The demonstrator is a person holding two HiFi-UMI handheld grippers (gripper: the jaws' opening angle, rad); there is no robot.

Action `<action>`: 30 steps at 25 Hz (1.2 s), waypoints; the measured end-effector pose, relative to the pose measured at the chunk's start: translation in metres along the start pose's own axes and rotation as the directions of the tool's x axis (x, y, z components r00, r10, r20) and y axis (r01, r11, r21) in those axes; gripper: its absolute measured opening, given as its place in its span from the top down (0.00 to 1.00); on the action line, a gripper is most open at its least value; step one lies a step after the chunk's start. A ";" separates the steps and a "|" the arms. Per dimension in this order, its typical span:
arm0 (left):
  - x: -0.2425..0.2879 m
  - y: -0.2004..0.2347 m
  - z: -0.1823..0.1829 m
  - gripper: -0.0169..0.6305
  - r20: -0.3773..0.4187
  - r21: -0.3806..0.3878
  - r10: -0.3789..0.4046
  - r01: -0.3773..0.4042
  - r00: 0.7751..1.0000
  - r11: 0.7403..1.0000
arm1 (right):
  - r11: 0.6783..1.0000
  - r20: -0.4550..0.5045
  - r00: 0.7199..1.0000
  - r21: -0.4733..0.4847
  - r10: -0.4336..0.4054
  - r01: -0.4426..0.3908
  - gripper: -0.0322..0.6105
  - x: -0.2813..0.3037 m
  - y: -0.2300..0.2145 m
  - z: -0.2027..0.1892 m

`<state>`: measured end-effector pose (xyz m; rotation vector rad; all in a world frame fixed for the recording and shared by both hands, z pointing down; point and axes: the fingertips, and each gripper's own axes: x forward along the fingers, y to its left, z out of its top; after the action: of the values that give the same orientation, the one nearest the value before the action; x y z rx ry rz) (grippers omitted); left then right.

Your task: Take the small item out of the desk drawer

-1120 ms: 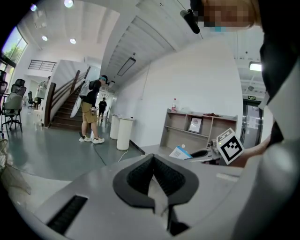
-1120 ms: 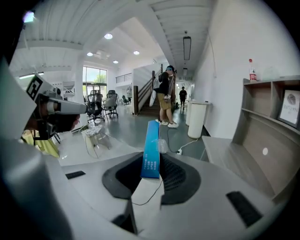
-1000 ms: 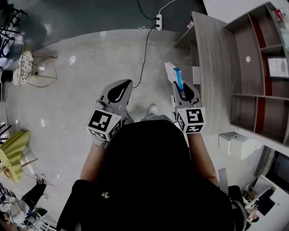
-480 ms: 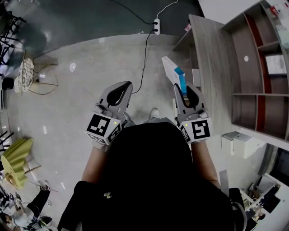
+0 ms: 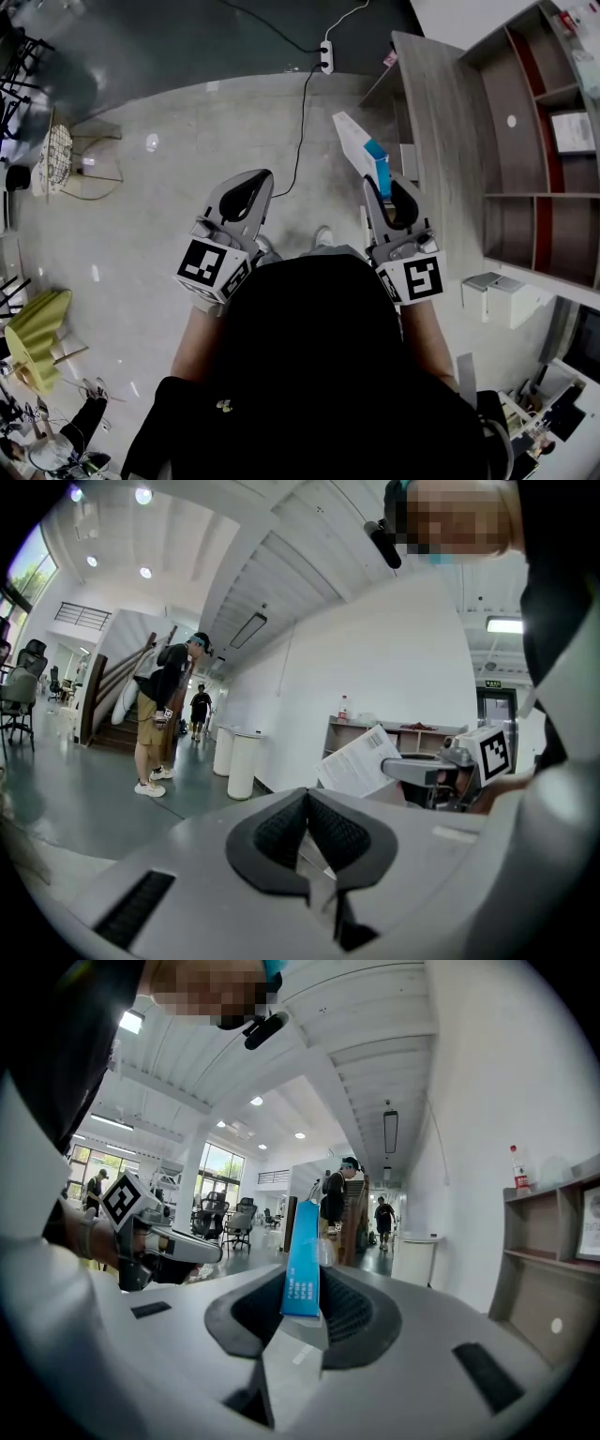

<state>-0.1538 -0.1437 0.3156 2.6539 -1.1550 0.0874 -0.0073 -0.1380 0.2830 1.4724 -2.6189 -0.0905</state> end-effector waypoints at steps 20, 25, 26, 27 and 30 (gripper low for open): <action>-0.008 -0.010 -0.004 0.96 -0.010 0.006 0.005 -0.005 1.000 1.000 | 1.000 -0.021 1.000 0.028 0.007 -0.006 0.82 -0.011 0.007 -0.008; -0.009 -0.011 -0.007 0.96 -0.017 0.008 0.005 -0.004 1.000 1.000 | 0.999 -0.022 1.000 0.039 0.004 -0.003 0.82 -0.012 0.006 -0.010; -0.009 -0.011 -0.007 0.96 -0.018 0.008 0.005 -0.005 1.000 1.000 | 0.999 -0.022 1.000 0.040 0.004 -0.003 0.82 -0.012 0.006 -0.011; -0.008 -0.012 -0.007 0.96 -0.019 0.009 0.004 -0.004 1.000 1.000 | 0.999 -0.022 1.000 0.041 0.004 -0.003 0.82 -0.012 0.006 -0.011; -0.008 -0.013 -0.007 0.96 -0.022 0.009 0.002 -0.001 1.000 1.000 | 0.999 -0.026 1.000 0.042 0.002 -0.001 0.82 -0.013 0.006 -0.013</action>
<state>-0.1495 -0.1278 0.3189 2.6533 -1.1524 0.1223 -0.0034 -0.1236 0.2950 1.4741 -2.6171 -0.0157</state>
